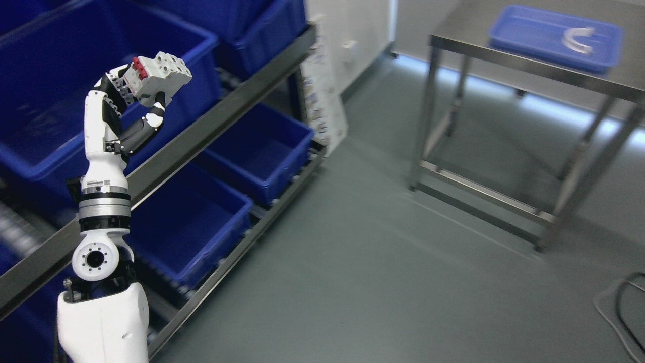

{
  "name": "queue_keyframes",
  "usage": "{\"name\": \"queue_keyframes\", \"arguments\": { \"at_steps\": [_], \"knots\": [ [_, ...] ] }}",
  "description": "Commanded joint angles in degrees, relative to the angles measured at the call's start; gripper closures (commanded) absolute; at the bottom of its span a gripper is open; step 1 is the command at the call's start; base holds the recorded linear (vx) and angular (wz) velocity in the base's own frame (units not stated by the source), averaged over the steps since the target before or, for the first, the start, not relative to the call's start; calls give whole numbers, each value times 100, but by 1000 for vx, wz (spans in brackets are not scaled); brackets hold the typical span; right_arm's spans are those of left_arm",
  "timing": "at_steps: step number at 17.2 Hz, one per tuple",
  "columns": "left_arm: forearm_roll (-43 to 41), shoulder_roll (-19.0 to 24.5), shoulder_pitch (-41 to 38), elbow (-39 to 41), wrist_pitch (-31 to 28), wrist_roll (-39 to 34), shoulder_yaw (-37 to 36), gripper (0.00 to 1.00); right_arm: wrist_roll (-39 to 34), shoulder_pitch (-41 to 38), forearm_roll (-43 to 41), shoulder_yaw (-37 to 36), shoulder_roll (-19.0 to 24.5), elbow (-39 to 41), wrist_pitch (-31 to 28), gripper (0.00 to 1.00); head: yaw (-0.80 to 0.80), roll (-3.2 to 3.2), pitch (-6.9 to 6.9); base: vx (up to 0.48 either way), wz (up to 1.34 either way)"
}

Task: Place circuit breaker on shelf
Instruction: 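Carry the breaker in the left hand while turning toward the bin shelf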

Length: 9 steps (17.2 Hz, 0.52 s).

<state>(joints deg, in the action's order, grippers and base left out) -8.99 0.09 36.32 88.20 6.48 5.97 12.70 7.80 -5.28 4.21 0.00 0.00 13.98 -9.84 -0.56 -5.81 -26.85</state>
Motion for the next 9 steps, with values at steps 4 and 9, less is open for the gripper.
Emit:
{"name": "queue_keyframes", "arguments": {
  "at_steps": [4, 9],
  "knots": [
    [-6, 91, 884, -170, -498, -52, -355, 89, -6, 1, 1, 114, -100, 0, 527, 0, 0, 0, 2, -95, 1502],
    [-155, 91, 1376, -715, -673, -52, -487, 88, -6, 1, 1, 114, -100, 0, 527, 0, 0, 0, 3, 24, 1198]
  ]
}}
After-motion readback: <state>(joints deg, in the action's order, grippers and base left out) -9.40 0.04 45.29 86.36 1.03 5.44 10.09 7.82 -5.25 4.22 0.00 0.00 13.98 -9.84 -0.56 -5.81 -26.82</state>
